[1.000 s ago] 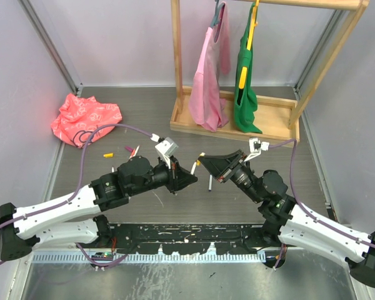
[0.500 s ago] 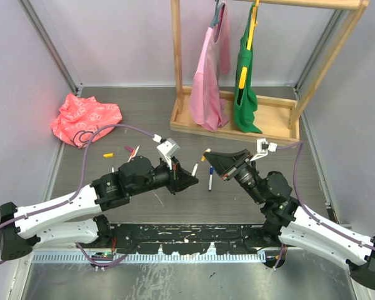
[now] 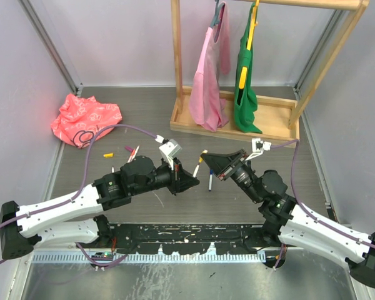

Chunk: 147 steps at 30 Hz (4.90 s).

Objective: Insert the pens into the pen caps
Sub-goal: Insert the pen cap onto the pen, then press the pen cap onto the pen.

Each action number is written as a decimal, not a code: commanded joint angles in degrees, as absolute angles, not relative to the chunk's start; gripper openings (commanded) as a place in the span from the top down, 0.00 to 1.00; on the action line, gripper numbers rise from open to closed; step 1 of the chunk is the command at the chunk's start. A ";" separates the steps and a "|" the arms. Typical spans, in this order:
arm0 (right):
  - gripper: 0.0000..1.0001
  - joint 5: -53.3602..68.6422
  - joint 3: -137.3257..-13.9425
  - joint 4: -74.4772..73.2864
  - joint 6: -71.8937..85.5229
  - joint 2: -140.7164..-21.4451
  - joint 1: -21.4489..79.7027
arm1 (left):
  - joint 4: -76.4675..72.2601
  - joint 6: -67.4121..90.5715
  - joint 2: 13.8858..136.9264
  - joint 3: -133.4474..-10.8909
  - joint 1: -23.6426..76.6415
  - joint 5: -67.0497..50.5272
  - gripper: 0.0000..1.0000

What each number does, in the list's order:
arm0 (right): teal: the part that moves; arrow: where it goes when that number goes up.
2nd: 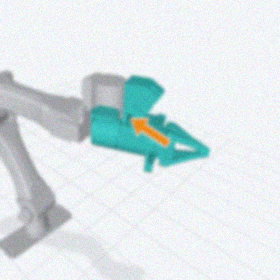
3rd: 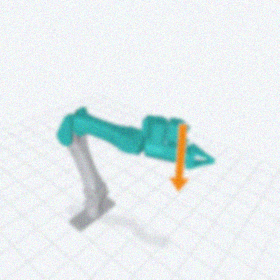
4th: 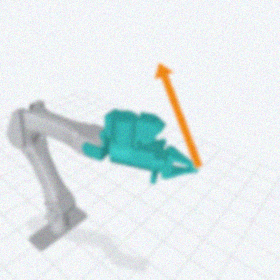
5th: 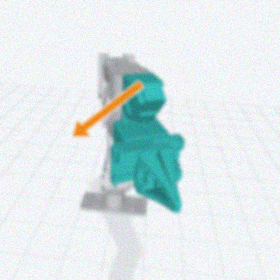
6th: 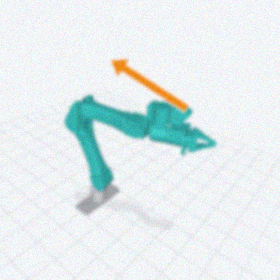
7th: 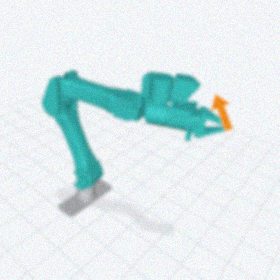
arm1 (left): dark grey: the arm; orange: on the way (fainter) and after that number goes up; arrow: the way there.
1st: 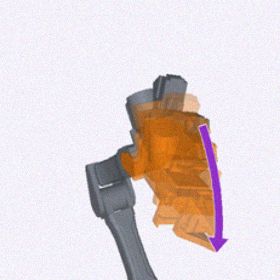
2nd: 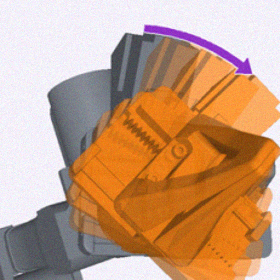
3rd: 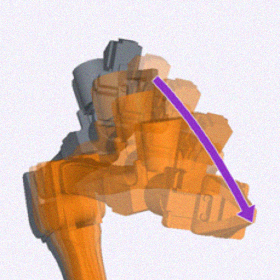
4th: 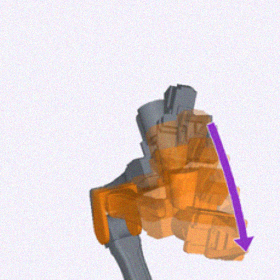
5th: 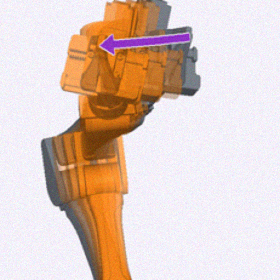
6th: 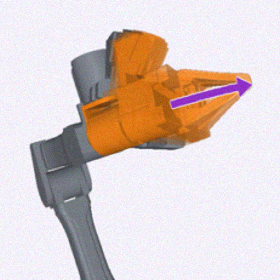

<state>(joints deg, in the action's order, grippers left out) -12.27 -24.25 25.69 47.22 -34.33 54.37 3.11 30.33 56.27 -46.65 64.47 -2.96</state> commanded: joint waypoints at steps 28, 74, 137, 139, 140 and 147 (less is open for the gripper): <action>1.00 -9.26 -27.90 25.01 47.61 -34.03 54.27 | -0.82 29.71 56.03 -48.06 64.68 -3.17 1.00; 1.00 5.15 -29.94 21.71 45.61 -39.77 54.29 | -1.13 29.52 55.43 -48.74 64.67 2.06 1.00; 0.48 -1.13 -54.14 7.38 28.11 -43.98 54.49 | -4.33 19.96 54.81 -55.70 64.66 -5.10 1.00; 0.55 -0.91 -53.86 7.49 28.36 -44.07 54.45 | -4.35 19.95 54.86 -55.72 64.69 -5.01 1.00; 0.59 -0.82 -53.82 7.47 28.39 -44.10 54.48 | -4.39 20.00 54.85 -55.72 64.67 -4.94 1.00; 0.86 1.54 -51.99 7.55 27.05 -44.03 54.49 | -4.51 20.31 54.70 -56.42 64.67 -2.14 1.00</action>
